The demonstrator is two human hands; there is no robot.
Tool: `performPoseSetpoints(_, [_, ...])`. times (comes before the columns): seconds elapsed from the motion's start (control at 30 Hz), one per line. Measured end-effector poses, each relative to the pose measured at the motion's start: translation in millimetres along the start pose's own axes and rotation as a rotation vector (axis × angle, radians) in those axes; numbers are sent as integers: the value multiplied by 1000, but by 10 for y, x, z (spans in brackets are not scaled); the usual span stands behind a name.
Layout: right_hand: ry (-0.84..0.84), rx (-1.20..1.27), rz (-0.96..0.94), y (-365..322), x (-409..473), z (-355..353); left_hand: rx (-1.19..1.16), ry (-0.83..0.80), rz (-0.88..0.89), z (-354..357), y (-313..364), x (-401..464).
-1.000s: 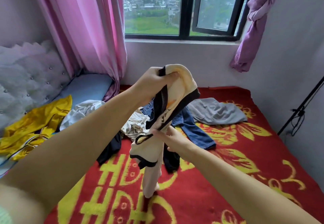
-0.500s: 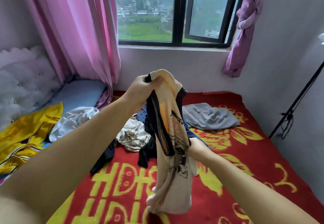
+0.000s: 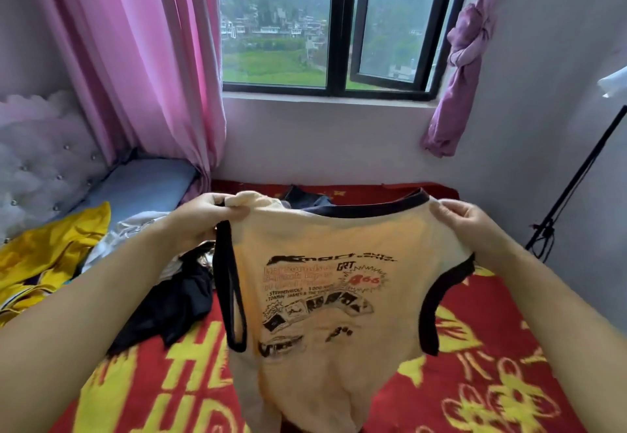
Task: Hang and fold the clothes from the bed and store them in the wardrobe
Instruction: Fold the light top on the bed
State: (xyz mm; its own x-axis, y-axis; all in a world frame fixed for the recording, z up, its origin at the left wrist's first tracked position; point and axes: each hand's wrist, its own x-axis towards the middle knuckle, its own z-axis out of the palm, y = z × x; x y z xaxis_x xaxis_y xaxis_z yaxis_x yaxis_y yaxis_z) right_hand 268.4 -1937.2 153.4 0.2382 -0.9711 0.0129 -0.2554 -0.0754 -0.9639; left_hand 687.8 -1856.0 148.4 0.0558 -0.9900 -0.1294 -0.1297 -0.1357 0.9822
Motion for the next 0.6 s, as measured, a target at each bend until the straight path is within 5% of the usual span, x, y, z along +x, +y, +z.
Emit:
performPoseSetpoints(0.2, [-436,109,4,-429,-150,-274,-56,-288,44,-294,-38,-157])
performPoseSetpoints(0.33, [-268,254,172,-411,-2,-98,-234,-106,159,-192,-89,-147])
performPoseSetpoints(0.47, [-133,478,398,-349,119,424,-492,190,28,219,-86,-68])
performPoseSetpoints(0.6, [-140,570,409,-348,69,960,-410,231,204,865,72,-256])
